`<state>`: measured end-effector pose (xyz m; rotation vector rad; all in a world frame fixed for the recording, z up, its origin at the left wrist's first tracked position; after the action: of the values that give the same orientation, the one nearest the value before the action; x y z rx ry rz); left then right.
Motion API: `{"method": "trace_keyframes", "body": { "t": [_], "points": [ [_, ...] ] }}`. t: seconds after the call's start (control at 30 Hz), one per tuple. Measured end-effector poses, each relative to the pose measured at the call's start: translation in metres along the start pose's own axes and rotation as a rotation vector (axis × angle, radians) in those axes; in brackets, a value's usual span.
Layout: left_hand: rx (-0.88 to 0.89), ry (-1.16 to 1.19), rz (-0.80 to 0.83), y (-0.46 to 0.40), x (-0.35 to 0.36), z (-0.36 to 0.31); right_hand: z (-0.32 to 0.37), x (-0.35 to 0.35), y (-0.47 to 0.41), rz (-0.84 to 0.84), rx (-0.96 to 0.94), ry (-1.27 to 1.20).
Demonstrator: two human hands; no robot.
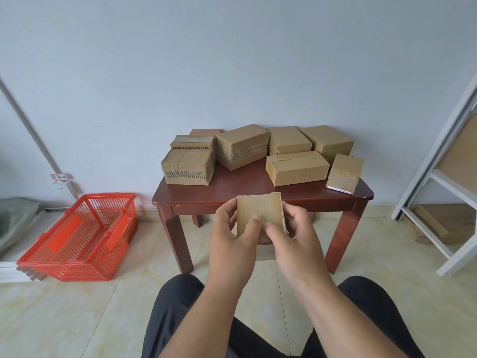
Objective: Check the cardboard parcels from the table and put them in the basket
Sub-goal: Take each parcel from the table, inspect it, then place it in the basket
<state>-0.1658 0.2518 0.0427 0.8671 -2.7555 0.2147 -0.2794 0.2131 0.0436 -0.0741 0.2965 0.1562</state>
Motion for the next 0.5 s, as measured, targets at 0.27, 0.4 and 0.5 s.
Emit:
{"method": "trace_keyframes", "body": {
  "t": [0.27, 0.4, 0.5],
  "points": [
    [0.090, 0.037, -0.051, 0.000, -0.001, 0.003, 0.000, 0.001, -0.003, -0.077, -0.050, 0.034],
    [0.105, 0.044, -0.027, 0.011, 0.004, 0.009, 0.004, -0.004, -0.012, -0.148, -0.052, 0.055],
    [0.091, 0.016, -0.041, 0.007, 0.003, 0.007, 0.000, -0.003, -0.009, -0.118, -0.042, 0.051]
  ]
}}
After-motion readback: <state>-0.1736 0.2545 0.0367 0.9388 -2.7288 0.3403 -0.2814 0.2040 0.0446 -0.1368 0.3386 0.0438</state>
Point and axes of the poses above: each hand's wrist, its own y-axis away from the middle knuckle, its own x-axis out of the palm, z = x × y, the point moved 1 cm from there along -y, towards the middle knuckle, and after that the axes turned 13 degrees about y, right-handed, at the moved point
